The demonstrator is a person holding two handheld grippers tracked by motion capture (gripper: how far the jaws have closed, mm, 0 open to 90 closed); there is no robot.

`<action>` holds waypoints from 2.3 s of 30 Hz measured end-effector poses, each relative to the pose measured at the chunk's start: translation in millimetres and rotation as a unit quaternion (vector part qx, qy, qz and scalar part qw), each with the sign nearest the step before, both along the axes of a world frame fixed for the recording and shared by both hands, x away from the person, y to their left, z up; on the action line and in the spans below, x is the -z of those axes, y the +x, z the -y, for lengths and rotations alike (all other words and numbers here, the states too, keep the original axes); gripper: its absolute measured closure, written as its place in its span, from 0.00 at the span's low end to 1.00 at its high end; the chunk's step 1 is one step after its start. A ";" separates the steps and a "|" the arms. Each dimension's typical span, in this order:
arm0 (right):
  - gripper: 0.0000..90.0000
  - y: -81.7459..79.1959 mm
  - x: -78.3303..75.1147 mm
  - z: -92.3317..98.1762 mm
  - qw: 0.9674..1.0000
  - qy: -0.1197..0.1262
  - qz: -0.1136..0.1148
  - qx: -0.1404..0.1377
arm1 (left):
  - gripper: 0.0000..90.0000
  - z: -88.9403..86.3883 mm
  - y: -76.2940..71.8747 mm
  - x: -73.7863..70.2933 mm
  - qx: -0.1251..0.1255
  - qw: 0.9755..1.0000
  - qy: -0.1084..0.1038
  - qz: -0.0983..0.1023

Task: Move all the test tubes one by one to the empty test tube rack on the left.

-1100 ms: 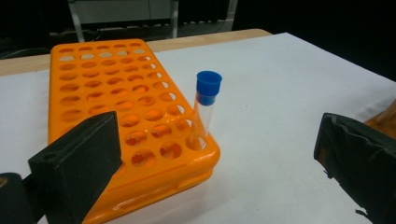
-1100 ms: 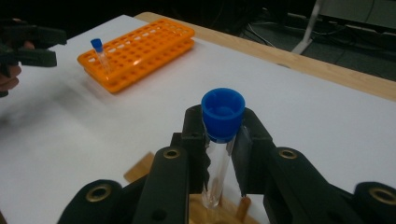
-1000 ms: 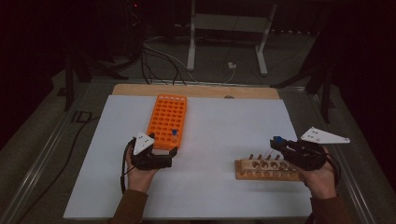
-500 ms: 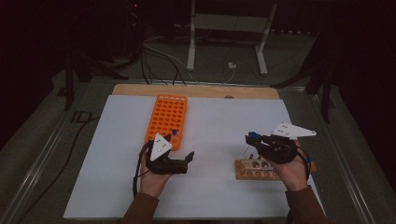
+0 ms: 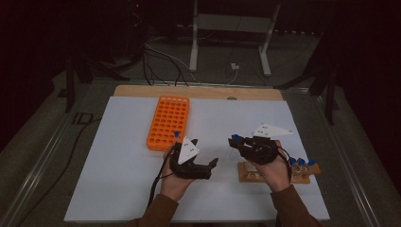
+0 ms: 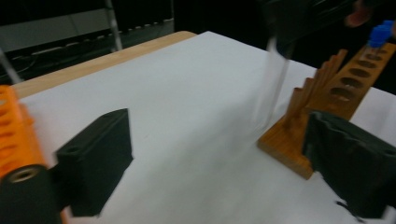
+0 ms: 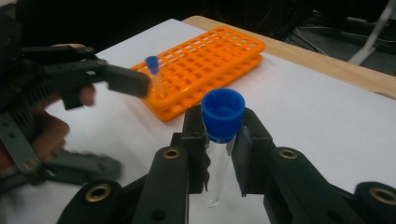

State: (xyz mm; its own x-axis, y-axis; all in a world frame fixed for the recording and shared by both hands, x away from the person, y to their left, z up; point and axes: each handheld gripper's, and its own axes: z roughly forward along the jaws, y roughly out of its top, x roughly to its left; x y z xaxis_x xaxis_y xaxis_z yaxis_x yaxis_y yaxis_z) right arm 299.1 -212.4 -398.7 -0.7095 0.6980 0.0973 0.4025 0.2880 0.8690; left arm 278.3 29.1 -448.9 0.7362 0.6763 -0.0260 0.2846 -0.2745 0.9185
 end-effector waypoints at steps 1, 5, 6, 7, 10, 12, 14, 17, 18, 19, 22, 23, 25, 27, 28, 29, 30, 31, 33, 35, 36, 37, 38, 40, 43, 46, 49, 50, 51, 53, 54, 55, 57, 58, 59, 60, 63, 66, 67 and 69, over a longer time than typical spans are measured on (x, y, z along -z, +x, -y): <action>0.85 0.1 0.5 -3.1 1.000 0.000 -0.001 -0.002 | 0.17 3.8 0.1 -0.6 0.004 1.000 -0.003 0.000; 0.85 0.2 2.6 -14.0 1.000 -0.001 -0.004 -0.012 | 0.27 17.7 0.3 -1.7 0.015 1.000 0.006 0.002; 0.85 0.2 3.0 -16.0 1.000 -0.001 -0.005 -0.014 | 0.31 20.3 0.4 -1.6 0.017 1.000 0.006 0.003; 0.85 0.2 3.6 -17.7 1.000 -0.001 -0.005 -0.016 | 0.35 22.0 0.5 -1.5 0.019 1.000 0.006 0.004; 0.85 -0.1 4.9 -21.4 1.000 -0.001 -0.007 -0.019 | 0.47 24.8 1.9 -0.8 0.016 1.000 0.006 0.000; 0.85 -0.6 6.0 -23.3 1.000 -0.001 -0.009 -0.023 | 0.59 25.3 3.0 -0.3 0.012 1.000 0.005 -0.005; 0.85 -0.7 6.4 -23.8 1.000 -0.001 -0.010 -0.023 | 0.62 25.2 3.7 0.0 0.012 1.000 0.003 -0.008; 0.85 -0.6 7.1 -24.6 1.000 0.001 -0.011 -0.025 | 0.70 25.3 3.2 -0.2 0.015 1.000 0.000 -0.006; 0.85 -0.9 7.4 -25.1 1.000 0.001 -0.012 -0.025 | 0.73 25.5 3.1 -0.2 0.017 1.000 -0.002 -0.005; 0.85 -1.1 7.6 -25.5 1.000 0.001 -0.012 -0.025 | 0.75 25.6 2.9 -0.3 0.018 1.000 -0.003 -0.004; 0.85 -1.3 8.0 -26.0 1.000 0.002 -0.013 -0.026 | 0.77 26.4 2.4 -0.2 0.020 1.000 -0.008 -0.003; 0.85 -1.3 8.1 -26.1 1.000 0.001 -0.013 -0.026 | 0.78 26.7 2.3 -0.2 0.020 1.000 -0.008 -0.003; 0.85 -1.2 8.4 -26.1 1.000 0.001 -0.012 -0.027 | 0.81 26.8 2.3 -0.1 0.021 1.000 -0.009 -0.003; 0.85 -1.3 8.7 -26.2 1.000 0.001 -0.013 -0.028 | 0.83 26.8 2.3 0.0 0.025 1.000 -0.007 -0.003; 0.85 -1.2 9.0 -26.2 1.000 0.001 -0.013 -0.028 | 0.84 27.0 2.2 0.1 0.026 1.000 -0.005 -0.002; 0.85 -1.1 9.3 -26.2 0.999 0.000 -0.014 -0.029 | 0.85 26.9 2.1 0.2 0.027 1.000 -0.002 -0.001; 0.85 -1.1 9.3 -26.2 0.999 0.000 -0.014 -0.029 | 0.85 26.7 2.2 0.2 0.027 1.000 -0.001 -0.001; 0.84 -1.0 9.3 -25.7 0.999 0.001 -0.015 -0.029 | 0.85 26.6 2.3 0.2 0.028 1.000 -0.002 -0.001; 0.80 -1.1 9.2 -25.4 1.000 0.002 -0.015 -0.026 | 0.85 25.8 3.2 0.2 0.025 1.000 -0.001 -0.002; 0.73 -1.2 8.3 -23.9 1.000 0.005 -0.013 -0.022 | 0.85 23.8 5.0 0.3 0.021 1.000 -0.001 -0.004; 0.69 -1.5 7.8 -22.9 1.000 0.010 -0.012 -0.021 | 0.85 22.3 5.7 0.1 0.019 1.000 0.002 -0.004; 0.65 -1.6 7.5 -21.4 1.000 0.013 -0.010 -0.022 | 0.85 20.9 6.3 -0.1 0.016 1.000 0.001 -0.005; 0.62 -1.8 7.3 -20.0 1.000 0.015 -0.009 -0.023 | 0.85 19.2 6.6 -0.4 0.013 1.000 0.001 -0.005; 0.52 -2.3 7.7 -16.7 1.000 0.019 -0.005 -0.021 | 0.85 15.6 7.2 -1.0 0.009 1.000 -0.001 -0.005; 0.40 -2.8 11.1 -10.2 1.000 0.025 -0.004 -0.006 | 0.85 9.7 8.3 -1.6 0.002 1.000 -0.005 -0.005; 0.37 -4.0 13.2 -7.4 1.000 0.025 0.002 -0.002 | 0.85 4.1 9.0 -2.1 -0.004 1.000 -0.007 -0.006; 0.28 -6.0 16.0 -3.3 1.000 0.021 0.010 0.006 | 0.85 -0.9 9.3 -2.8 -0.009 1.000 -0.007 -0.006; 0.24 -6.7 16.8 -1.6 1.000 0.019 0.015 0.009 | 0.85 -2.6 9.3 -3.1 -0.010 1.000 -0.007 -0.006; 0.21 -7.5 17.5 0.0 1.000 0.019 0.016 0.013 | 0.85 -4.3 9.3 -3.4 -0.011 1.000 -0.007 -0.005; 0.17 -8.8 19.2 3.8 0.999 0.018 0.021 0.018 | 0.85 -7.6 9.3 -3.8 -0.014 1.000 -0.008 -0.005; 0.17 -9.6 20.1 5.7 0.999 0.017 0.023 0.020 | 0.85 -9.4 9.5 -4.0 -0.015 1.000 -0.008 -0.005; 0.16 -10.5 21.0 7.5 0.999 0.017 0.026 0.023 | 0.85 -11.0 9.5 -4.2 -0.016 1.000 -0.009 -0.005; 0.11 -11.5 23.1 10.9 0.999 0.015 0.030 0.028 | 0.85 -14.4 9.7 -4.6 -0.020 1.000 -0.012 -0.005; 0.08 -12.1 24.0 12.4 0.999 0.015 0.030 0.032 | 0.85 -16.2 10.0 -4.8 -0.020 1.000 -0.013 -0.005; 0.05 -12.3 25.0 14.0 0.999 0.014 0.031 0.035 | 0.85 -18.0 10.1 -5.0 -0.022 1.000 -0.013 -0.005; 0.03 -12.6 25.9 15.4 0.999 0.012 0.031 0.038 | 0.85 -19.6 10.3 -5.0 -0.024 1.000 -0.015 -0.005; 0.02 -13.5 28.8 19.1 0.999 0.013 0.030 0.042 | 0.85 -24.8 10.9 -4.9 -0.027 1.000 -0.016 -0.006; 0.00 -13.9 30.2 21.0 0.998 0.011 0.031 0.047 | 0.85 -30.1 10.9 -4.7 -0.031 0.999 -0.021 -0.007; 0.00 -14.1 30.6 21.6 0.998 0.011 0.031 0.047 | 0.85 -32.0 10.8 -4.6 -0.033 0.999 -0.021 -0.006; 0.00 -14.5 31.3 22.6 0.998 0.012 0.031 0.048 | 0.85 -36.1 10.5 -4.2 -0.036 0.999 -0.018 -0.007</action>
State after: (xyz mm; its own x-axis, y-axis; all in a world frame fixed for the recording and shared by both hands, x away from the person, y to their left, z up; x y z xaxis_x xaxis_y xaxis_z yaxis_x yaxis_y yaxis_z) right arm 284.6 -235.0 -430.0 -0.6447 0.7609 0.0733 0.3731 0.2296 0.8989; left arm 288.8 65.2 -444.7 0.6856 0.7254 -0.0607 0.3142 -0.2197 0.9236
